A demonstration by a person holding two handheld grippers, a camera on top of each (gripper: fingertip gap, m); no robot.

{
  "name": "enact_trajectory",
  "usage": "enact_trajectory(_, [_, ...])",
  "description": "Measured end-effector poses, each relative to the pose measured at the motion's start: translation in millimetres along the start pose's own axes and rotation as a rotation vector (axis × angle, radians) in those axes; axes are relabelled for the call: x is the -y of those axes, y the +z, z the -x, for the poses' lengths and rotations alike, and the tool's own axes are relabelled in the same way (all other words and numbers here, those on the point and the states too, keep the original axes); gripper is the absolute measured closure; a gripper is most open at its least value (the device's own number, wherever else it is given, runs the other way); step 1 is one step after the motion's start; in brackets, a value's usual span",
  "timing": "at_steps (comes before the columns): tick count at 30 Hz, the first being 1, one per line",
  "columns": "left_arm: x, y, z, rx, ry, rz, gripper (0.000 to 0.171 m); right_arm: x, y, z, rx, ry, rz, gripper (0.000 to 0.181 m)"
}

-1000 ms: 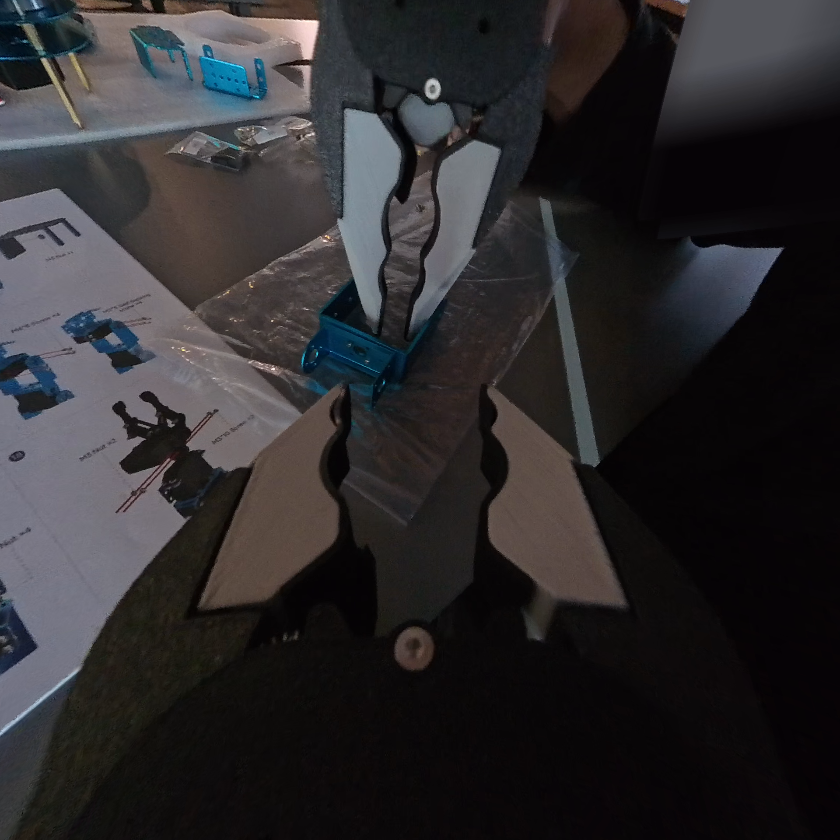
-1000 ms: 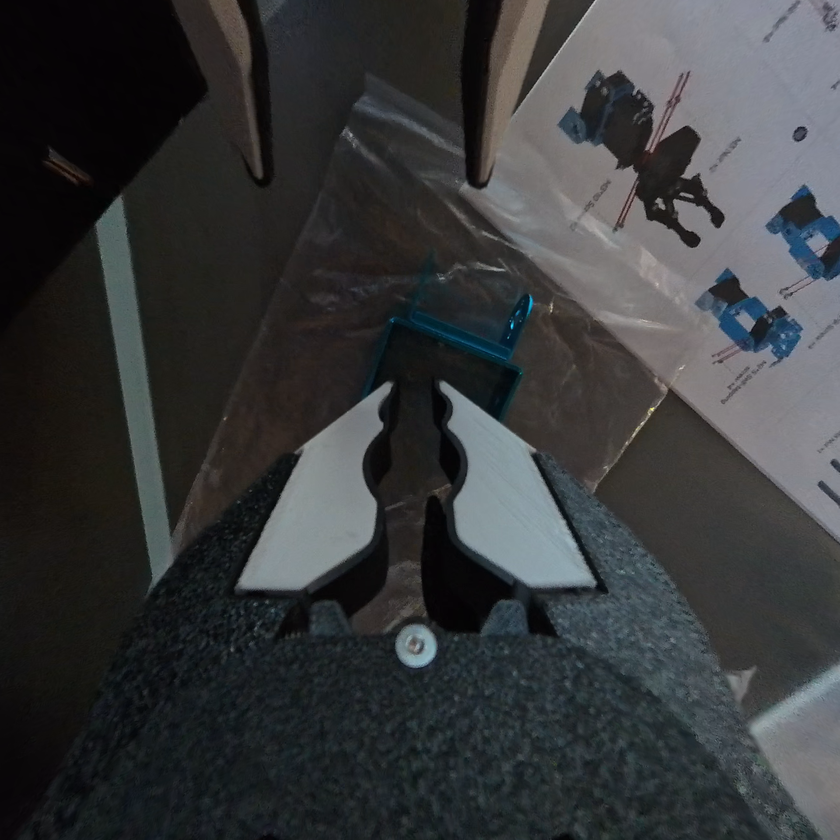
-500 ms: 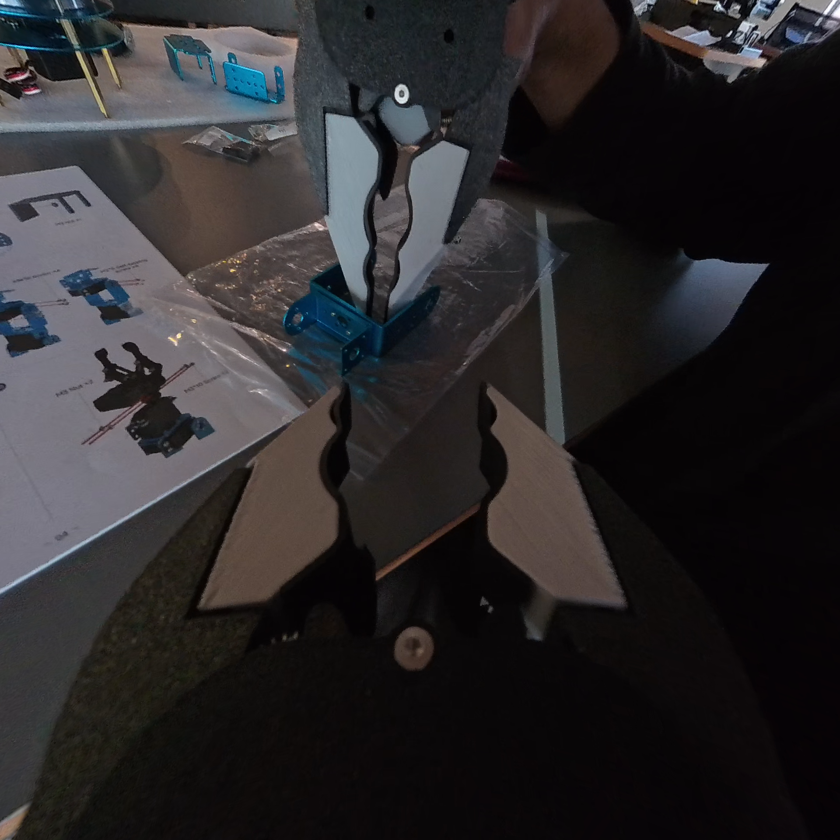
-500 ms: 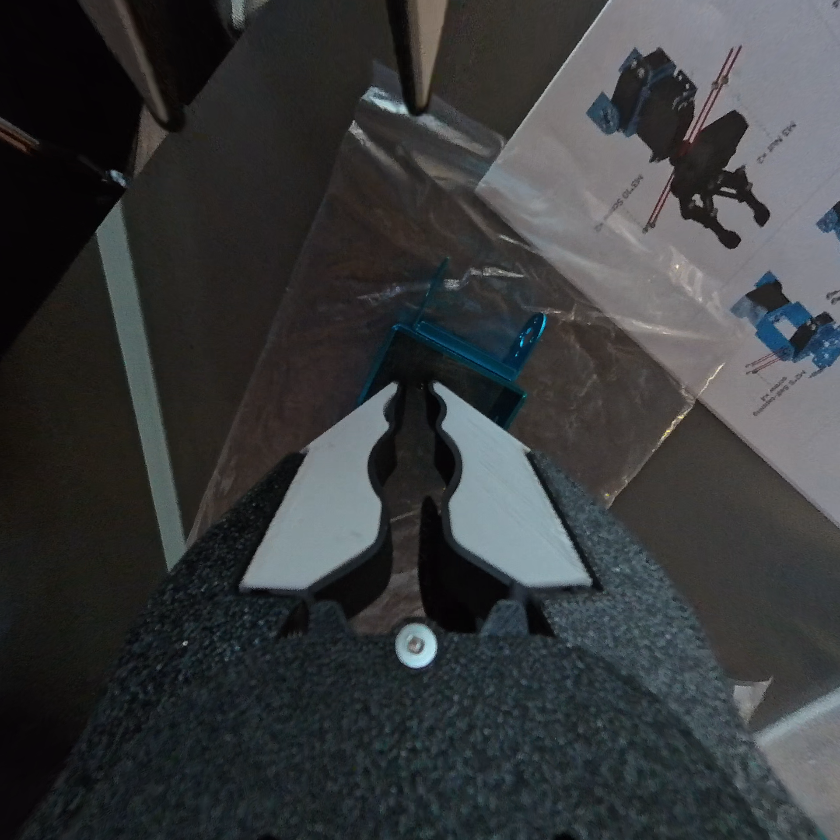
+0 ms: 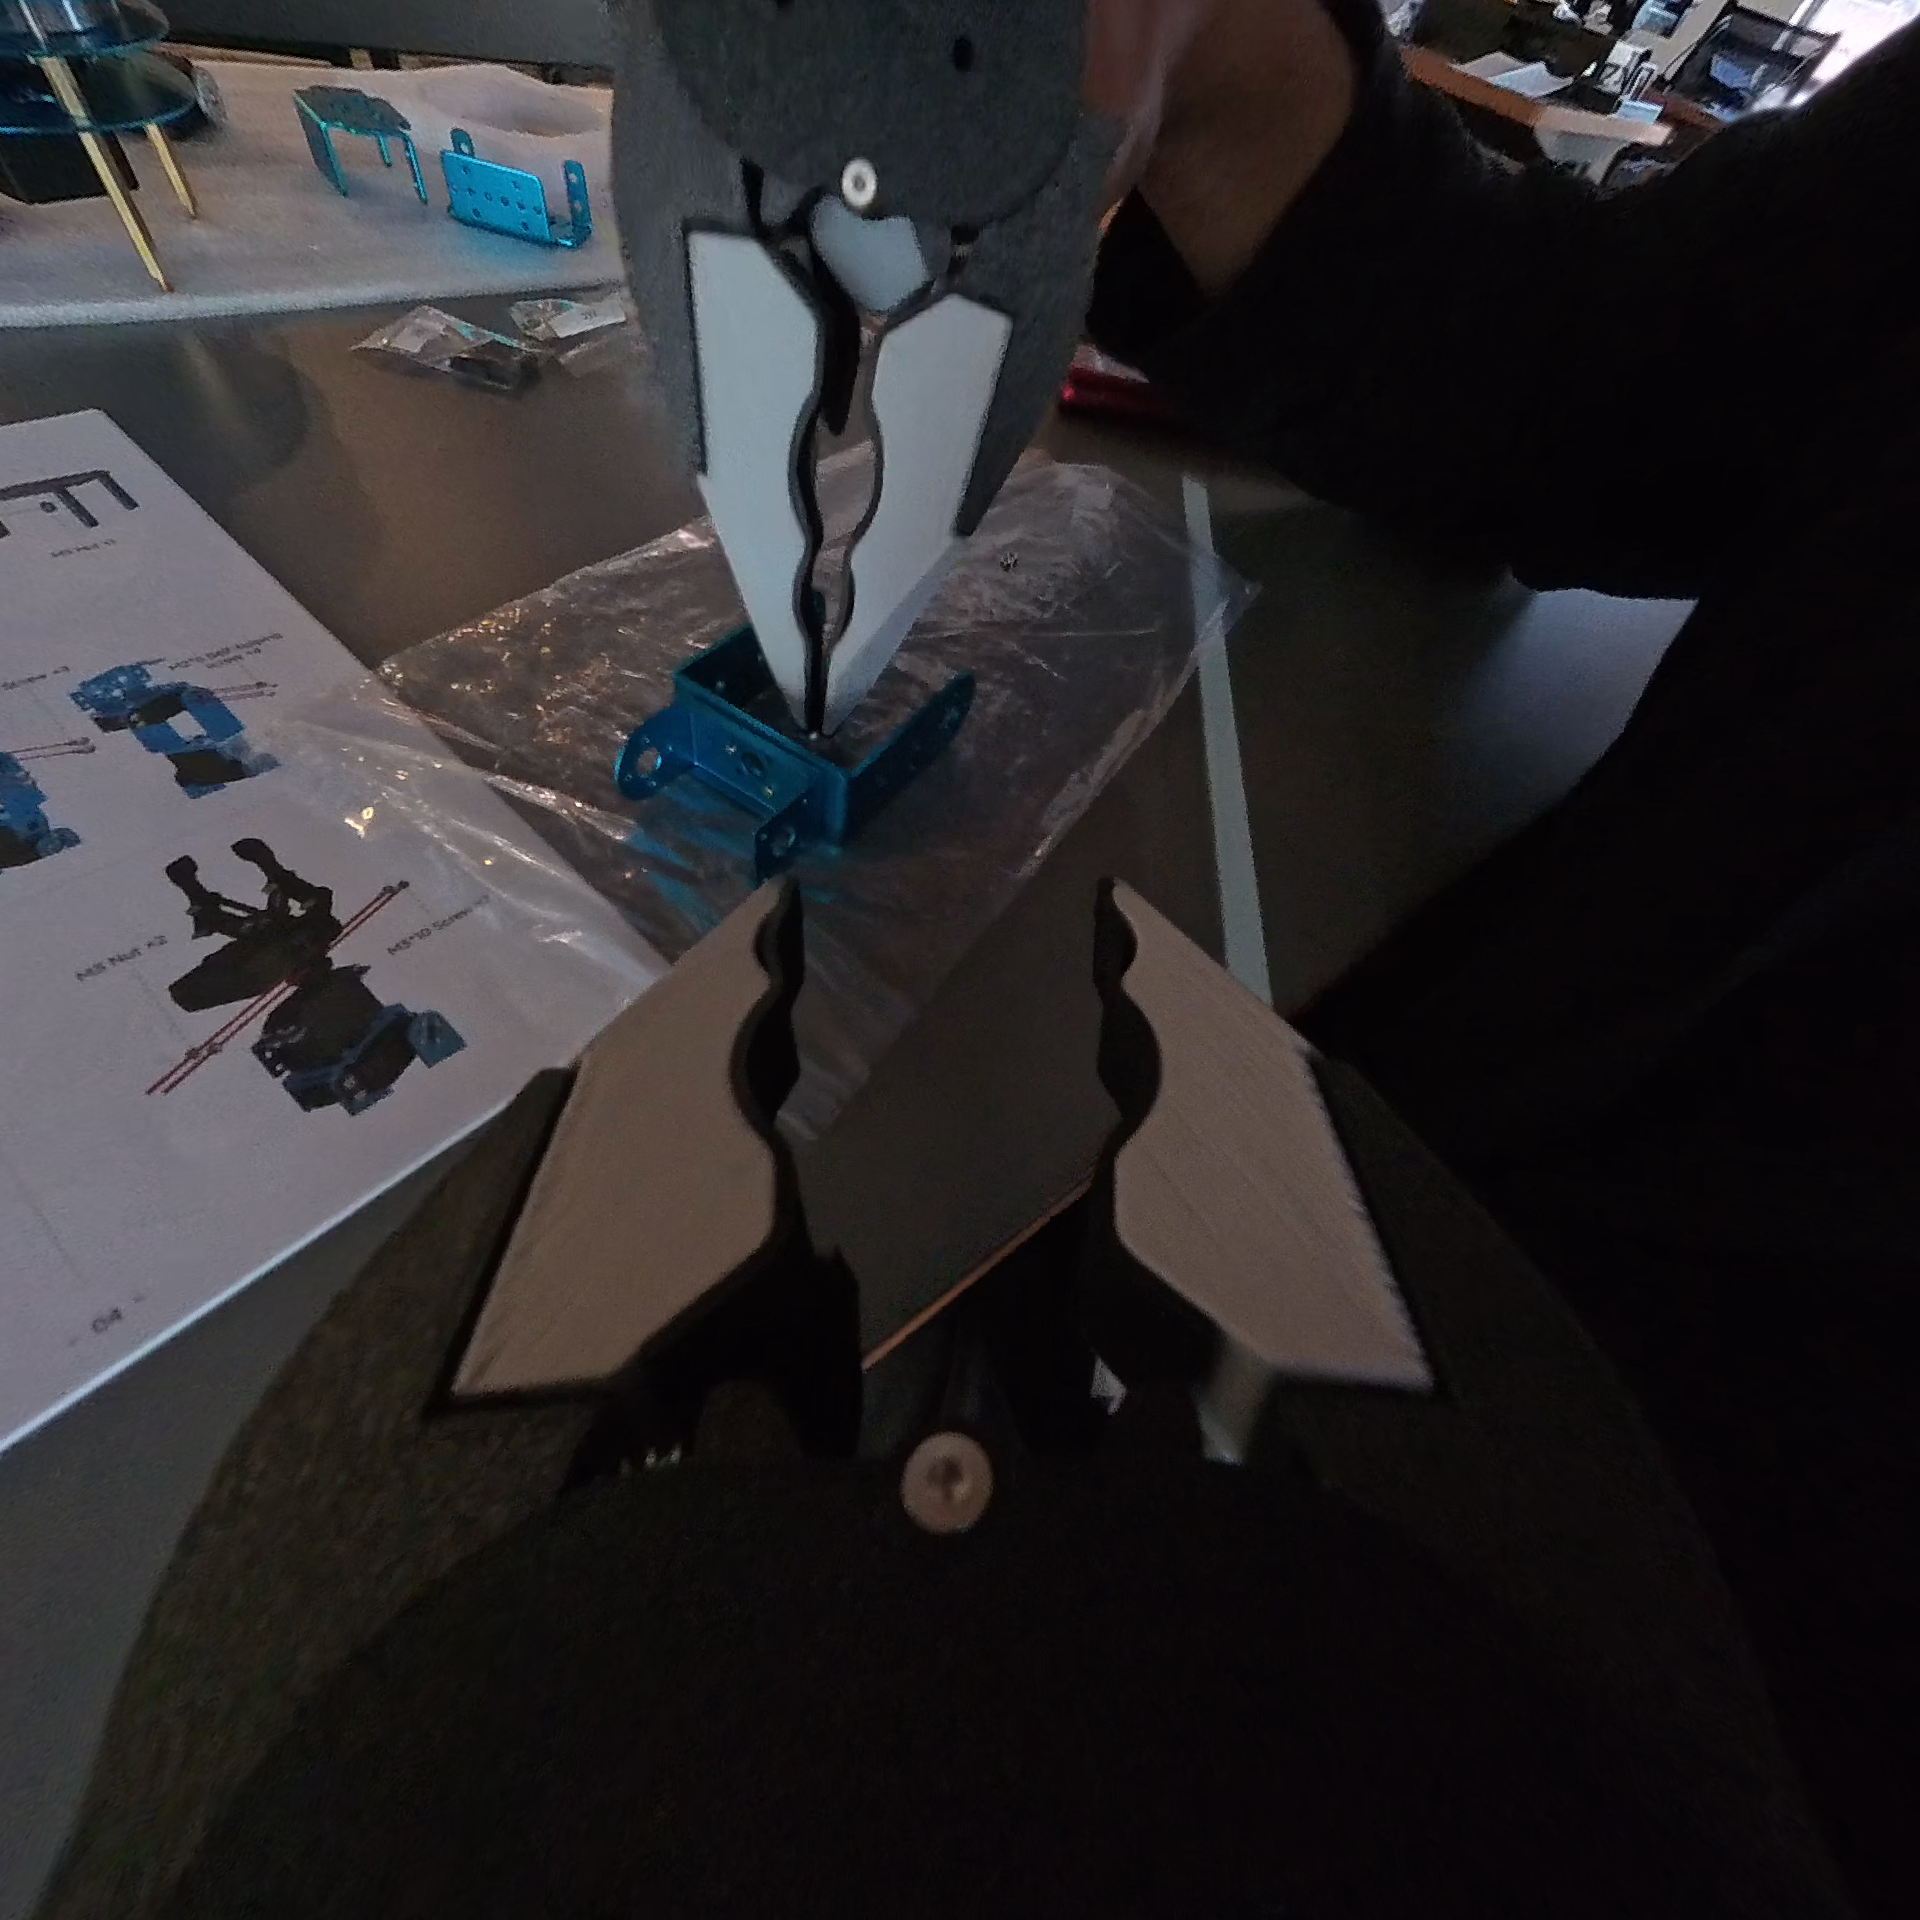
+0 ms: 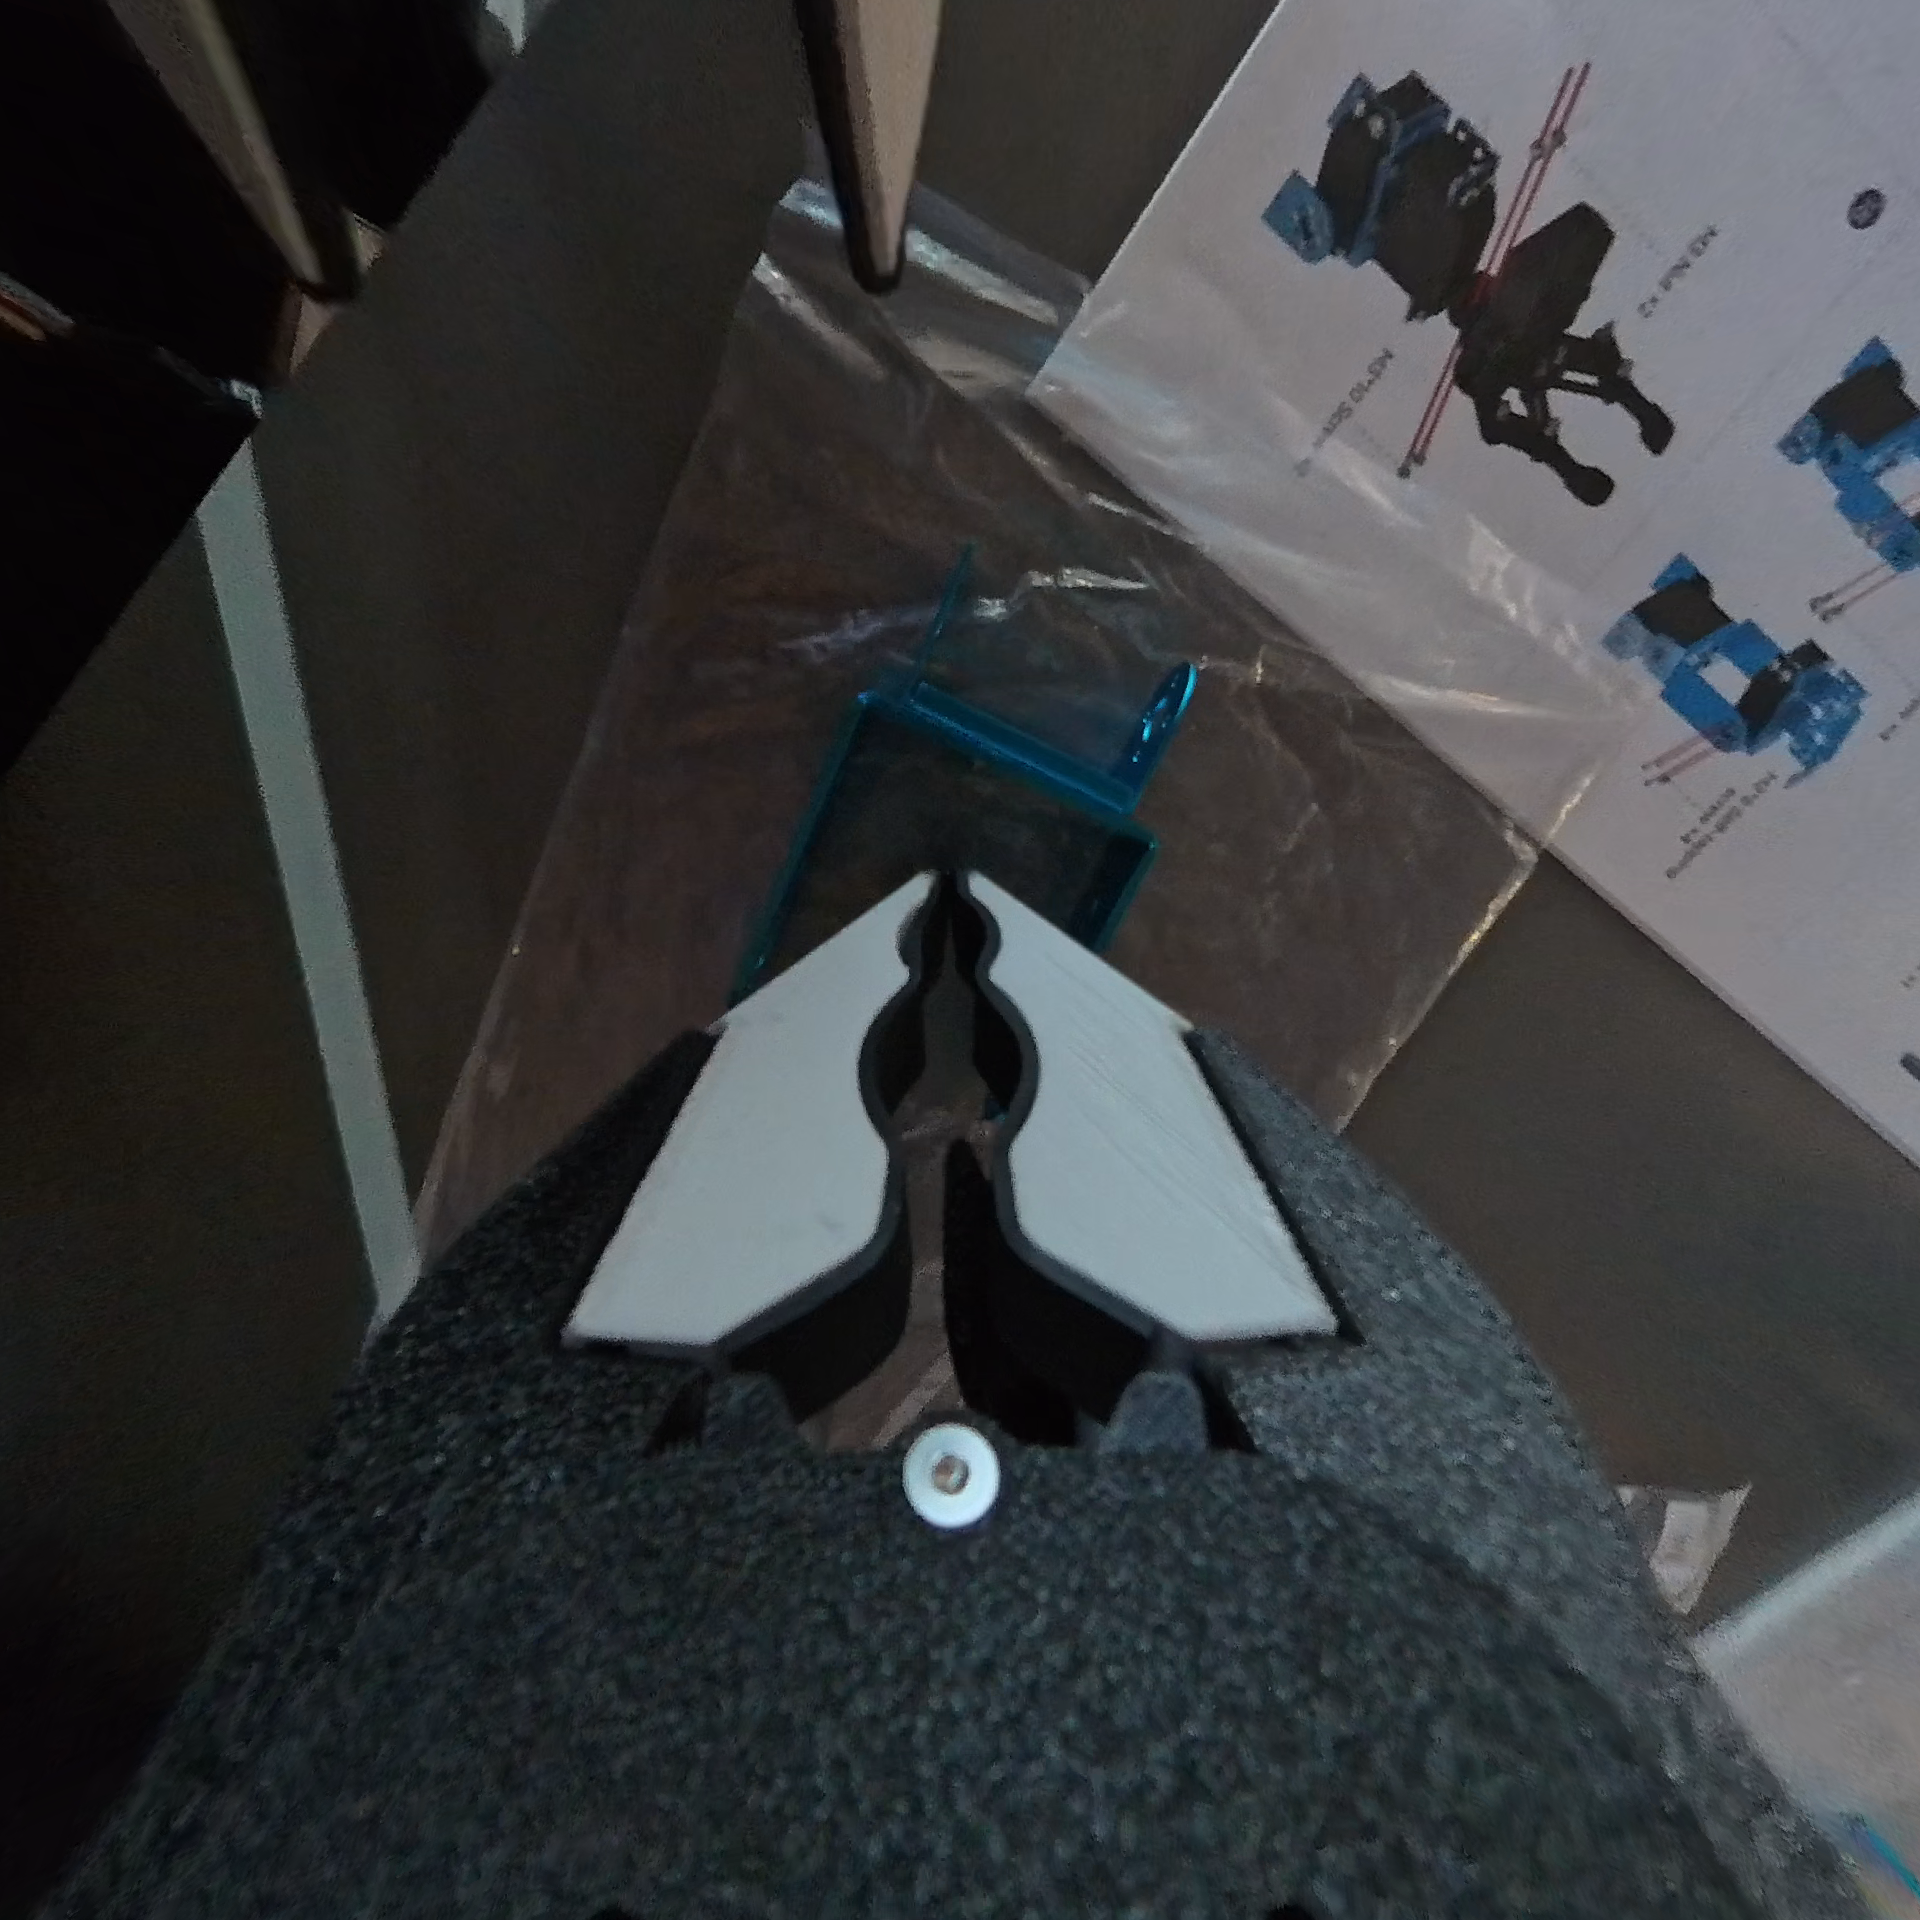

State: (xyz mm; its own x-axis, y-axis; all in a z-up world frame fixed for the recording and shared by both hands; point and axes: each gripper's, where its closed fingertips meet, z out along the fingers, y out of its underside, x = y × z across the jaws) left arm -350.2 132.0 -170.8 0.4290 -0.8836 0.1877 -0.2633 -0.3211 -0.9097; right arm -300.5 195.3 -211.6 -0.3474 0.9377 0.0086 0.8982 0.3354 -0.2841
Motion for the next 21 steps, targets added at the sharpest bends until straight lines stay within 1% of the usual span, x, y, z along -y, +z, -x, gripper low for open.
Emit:
enact_trajectory(3, [1.8, 7.1, 6.1, -0.011, -0.008, 0.01, 0.117, -11.4, -12.8, 0.9, -0.036, 0.049, -0.017, 0.181])
enact_trajectory(7, [5.5, 20.0, 11.8, -0.046, -0.009, 0.033, 0.116, -54.4, -23.6, 14.4, -0.052, 0.165, 0.013, 0.181])
enact_trajectory(9, [8.1, 26.6, 14.4, -0.065, -0.004, 0.046, 0.113, -73.9, -24.5, 16.8, -0.093, 0.213, 0.017, 0.181])
enact_trajectory(12, [9.7, 36.3, 18.7, -0.098, -0.023, 0.076, 0.109, -86.6, -21.2, 19.9, -0.124, 0.248, -0.004, 0.181])
enact_trajectory(14, [10.7, 40.8, 18.7, -0.128, -0.041, 0.094, 0.105, -88.6, -19.7, 20.7, -0.131, 0.257, -0.024, 0.181])
enact_trajectory(16, [9.1, 44.7, 20.1, -0.13, -0.041, 0.121, 0.104, -85.8, -22.6, 22.0, -0.112, 0.28, -0.062, 0.162])
enact_trajectory(18, [6.4, 48.0, 21.3, -0.123, -0.033, 0.147, 0.102, -80.4, -30.0, 17.2, -0.121, 0.307, -0.119, 0.147])
enact_trajectory(20, [4.7, 50.0, 22.4, -0.119, -0.035, 0.163, 0.101, -62.5, -38.0, 12.7, -0.111, 0.334, -0.248, 0.128])
enact_trajectory(21, [4.8, 50.4, 21.8, -0.126, -0.038, 0.163, 0.101, -48.1, -39.8, 11.8, -0.091, 0.341, -0.335, 0.114])
